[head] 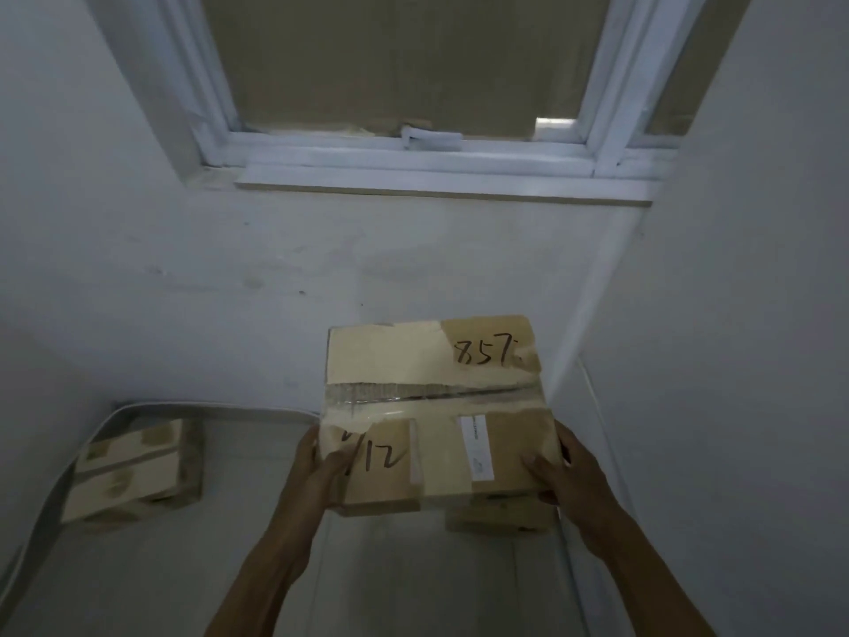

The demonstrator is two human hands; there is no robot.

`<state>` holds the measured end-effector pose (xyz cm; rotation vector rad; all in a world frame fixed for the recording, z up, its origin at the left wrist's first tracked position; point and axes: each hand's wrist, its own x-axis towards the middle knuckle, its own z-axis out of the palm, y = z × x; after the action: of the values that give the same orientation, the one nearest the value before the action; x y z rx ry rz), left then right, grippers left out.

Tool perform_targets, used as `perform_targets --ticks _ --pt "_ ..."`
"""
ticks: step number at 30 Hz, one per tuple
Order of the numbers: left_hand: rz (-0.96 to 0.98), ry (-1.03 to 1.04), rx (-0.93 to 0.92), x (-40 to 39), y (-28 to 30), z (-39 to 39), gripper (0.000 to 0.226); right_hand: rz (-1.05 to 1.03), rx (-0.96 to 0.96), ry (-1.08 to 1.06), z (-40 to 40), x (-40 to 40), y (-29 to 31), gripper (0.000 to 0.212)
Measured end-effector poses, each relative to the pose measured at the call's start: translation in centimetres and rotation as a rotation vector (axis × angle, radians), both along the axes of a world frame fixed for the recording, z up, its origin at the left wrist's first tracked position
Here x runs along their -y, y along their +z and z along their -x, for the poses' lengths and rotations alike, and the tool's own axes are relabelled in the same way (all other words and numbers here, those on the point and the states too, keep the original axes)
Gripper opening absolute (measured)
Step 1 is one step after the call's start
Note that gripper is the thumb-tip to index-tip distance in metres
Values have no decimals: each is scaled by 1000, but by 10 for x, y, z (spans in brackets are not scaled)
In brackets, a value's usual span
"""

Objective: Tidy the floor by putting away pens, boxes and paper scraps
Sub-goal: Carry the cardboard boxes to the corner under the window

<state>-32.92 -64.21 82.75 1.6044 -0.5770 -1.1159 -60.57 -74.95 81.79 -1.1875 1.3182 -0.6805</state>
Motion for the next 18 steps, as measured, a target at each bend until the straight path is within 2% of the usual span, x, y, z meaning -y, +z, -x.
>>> perform_targets --ticks 4,7,10,13,15,18 --pt "-85 -36 -57 45 -41 59 54 -44 -46 -44 57 42 -36 45" --pt "-167 -7 -107 57 -72 85 32 -116 -93 -88 80 53 -73 49" --pt "-276 19 -122 76 -129 98 42 -181 -140 -112 99 67 -133 58" --pt "-322 18 -108 84 -189 104 25 -227 -188 -154 107 75 -200 55" --pt "-354 13 -48 95 -235 105 30 -252 -208 -178 108 84 -249 55" --pt "-358 -85 -50 114 -311 99 63 -294 -197 -244 105 103 -314 55"
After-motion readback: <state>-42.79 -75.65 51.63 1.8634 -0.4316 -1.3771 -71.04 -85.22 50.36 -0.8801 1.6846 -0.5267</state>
